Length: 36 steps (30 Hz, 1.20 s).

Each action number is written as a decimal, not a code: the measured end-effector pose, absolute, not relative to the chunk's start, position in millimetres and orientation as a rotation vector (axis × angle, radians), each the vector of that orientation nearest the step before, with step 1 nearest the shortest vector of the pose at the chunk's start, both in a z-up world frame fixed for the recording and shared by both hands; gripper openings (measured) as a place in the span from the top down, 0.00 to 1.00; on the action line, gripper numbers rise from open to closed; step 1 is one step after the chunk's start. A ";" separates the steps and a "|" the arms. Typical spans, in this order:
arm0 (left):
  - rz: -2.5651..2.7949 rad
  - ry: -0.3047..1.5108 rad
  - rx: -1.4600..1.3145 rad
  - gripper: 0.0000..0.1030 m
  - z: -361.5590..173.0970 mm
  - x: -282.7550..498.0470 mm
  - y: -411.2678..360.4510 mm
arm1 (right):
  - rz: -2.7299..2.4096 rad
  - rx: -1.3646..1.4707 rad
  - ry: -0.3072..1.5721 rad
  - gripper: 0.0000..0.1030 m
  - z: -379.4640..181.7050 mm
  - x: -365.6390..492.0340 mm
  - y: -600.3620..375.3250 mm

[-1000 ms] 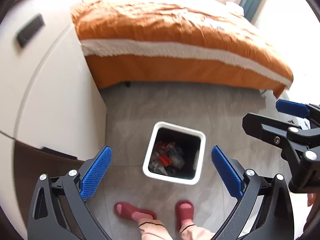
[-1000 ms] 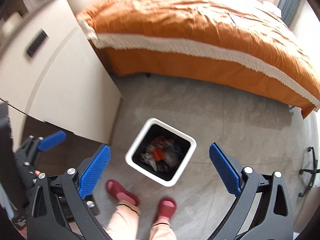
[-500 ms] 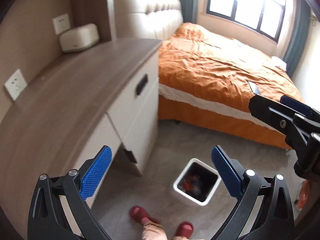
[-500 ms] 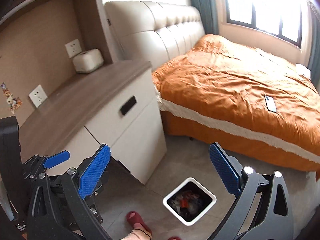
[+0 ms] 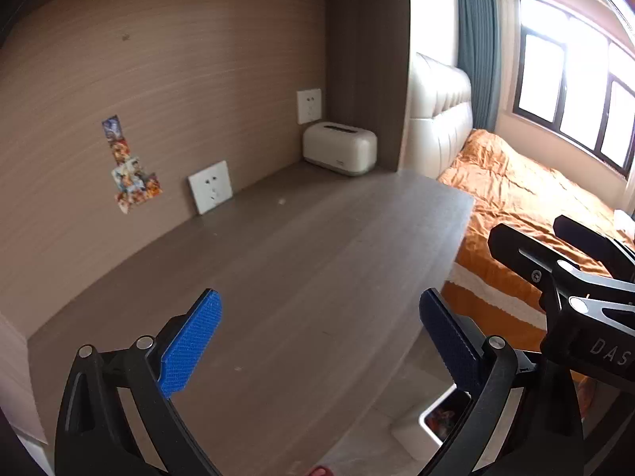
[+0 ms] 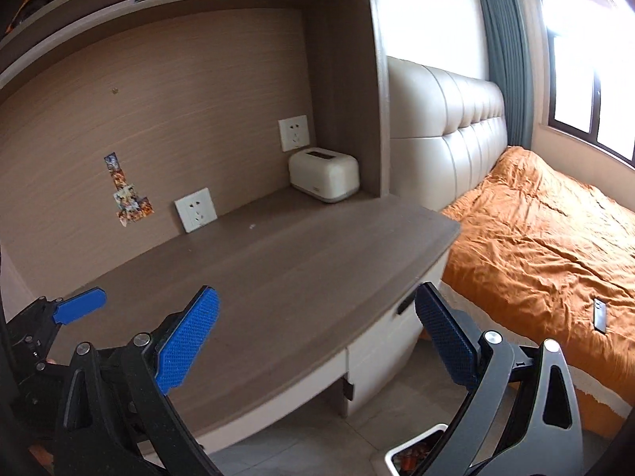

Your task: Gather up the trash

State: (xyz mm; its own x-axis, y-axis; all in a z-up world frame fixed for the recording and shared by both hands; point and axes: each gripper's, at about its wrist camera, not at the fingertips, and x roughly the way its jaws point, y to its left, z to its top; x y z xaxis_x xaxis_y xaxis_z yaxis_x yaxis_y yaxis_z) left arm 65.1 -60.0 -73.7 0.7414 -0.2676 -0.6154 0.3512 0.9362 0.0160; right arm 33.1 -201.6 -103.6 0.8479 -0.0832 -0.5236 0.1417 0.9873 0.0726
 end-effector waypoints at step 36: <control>-0.152 0.605 0.052 0.05 -45.5 107.3 105.2 | -0.053 0.011 0.460 0.04 -76.1 82.2 -47.0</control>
